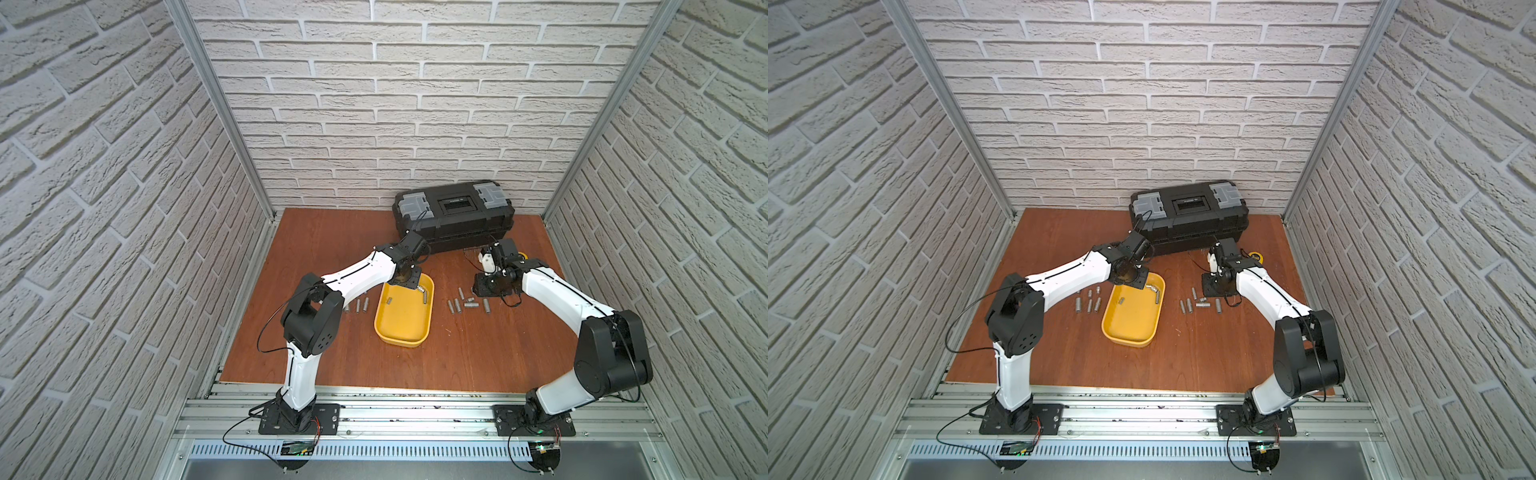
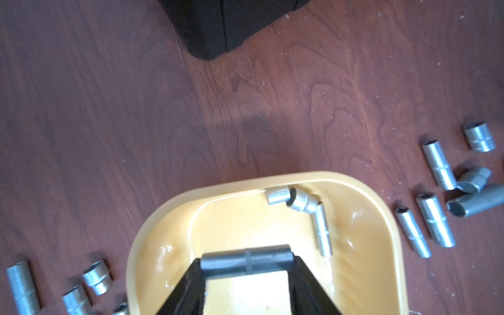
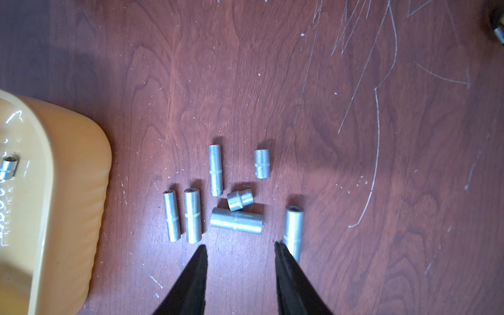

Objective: Take out the socket from the storage box
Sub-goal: Pick up the socket head from the storage box, then place the socket head at the center of the board.

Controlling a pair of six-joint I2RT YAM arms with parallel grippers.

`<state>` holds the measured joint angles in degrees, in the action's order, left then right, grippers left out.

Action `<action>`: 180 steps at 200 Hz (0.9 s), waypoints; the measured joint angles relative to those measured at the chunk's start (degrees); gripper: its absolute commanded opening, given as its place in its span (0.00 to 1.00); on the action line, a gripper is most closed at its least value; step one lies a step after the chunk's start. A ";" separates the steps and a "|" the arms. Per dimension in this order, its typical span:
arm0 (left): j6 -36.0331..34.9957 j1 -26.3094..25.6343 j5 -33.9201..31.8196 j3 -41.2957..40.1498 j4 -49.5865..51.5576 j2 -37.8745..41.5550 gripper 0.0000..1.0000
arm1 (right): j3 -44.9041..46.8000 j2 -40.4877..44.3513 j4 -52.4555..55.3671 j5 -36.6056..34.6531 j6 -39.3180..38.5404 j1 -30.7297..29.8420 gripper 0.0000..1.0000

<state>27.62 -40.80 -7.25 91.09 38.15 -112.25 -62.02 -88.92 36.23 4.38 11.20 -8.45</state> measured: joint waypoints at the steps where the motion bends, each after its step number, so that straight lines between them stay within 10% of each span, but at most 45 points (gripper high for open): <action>1: 0.00 0.02 -0.02 0.00 0.02 0.07 0.44 | 0.00 0.00 0.00 0.02 -0.02 0.00 0.42; 180: -6.43 19.50 1.44 -4.42 2.12 -1.46 0.47 | 0.63 0.00 -0.02 0.50 0.22 0.00 0.42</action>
<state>21.19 -21.30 -5.80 86.67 40.27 -113.71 -61.39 -88.92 36.21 4.89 11.42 -8.45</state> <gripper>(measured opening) 0.483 0.422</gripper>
